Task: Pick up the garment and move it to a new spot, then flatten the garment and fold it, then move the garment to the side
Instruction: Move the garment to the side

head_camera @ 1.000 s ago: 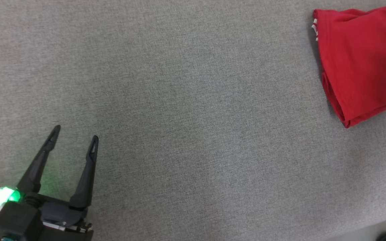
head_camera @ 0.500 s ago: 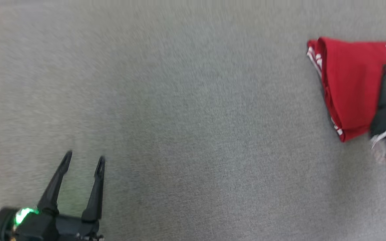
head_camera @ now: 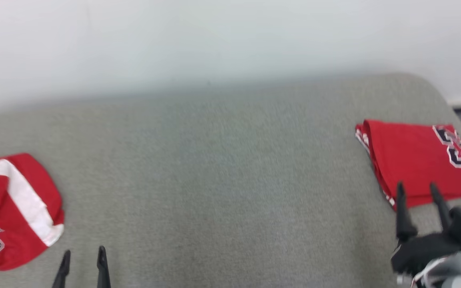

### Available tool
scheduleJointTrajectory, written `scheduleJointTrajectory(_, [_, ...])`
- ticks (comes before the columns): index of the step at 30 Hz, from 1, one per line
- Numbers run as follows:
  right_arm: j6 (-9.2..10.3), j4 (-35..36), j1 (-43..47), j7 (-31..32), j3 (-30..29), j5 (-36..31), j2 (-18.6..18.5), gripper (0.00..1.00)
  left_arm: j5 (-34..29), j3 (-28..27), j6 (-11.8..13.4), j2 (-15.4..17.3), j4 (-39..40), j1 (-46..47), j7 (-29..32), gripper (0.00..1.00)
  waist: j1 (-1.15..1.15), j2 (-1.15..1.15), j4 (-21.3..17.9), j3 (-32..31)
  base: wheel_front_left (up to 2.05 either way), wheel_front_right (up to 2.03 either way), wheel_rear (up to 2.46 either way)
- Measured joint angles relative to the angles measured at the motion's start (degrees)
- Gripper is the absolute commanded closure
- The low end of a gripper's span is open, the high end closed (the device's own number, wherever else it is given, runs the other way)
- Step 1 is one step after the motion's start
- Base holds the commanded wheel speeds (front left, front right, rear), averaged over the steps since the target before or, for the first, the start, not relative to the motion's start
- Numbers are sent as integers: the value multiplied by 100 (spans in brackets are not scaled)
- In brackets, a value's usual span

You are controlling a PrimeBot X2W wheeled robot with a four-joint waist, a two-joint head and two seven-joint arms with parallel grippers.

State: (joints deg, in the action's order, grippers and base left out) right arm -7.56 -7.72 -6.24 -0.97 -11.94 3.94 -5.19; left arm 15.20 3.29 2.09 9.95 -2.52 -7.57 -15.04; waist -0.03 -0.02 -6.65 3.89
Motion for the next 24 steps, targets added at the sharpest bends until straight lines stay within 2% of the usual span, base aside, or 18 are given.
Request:
scheduleJointTrajectory(5, [0,197,591,179,90,120,137,0,52,-218,-216,-240,-11,-200,0,0,0,0,163,-510,0,0,0])
scheduleJointTrajectory(12, [0,146,1032,69,167,432,215,0,-31,-442,-519,-435,-155,-452,-1,0,1,1,392,-970,0,0,0])
scheduleJointTrajectory(19, [0,-88,1200,-8,389,720,229,0,-112,-538,-693,-532,-450,-514,-1,0,2,1,494,-1139,0,0,0])
scheduleJointTrajectory(24, [0,-127,1199,-59,495,637,230,0,-208,-575,-749,-572,-601,-495,-1,0,3,2,484,-1129,0,0,0])
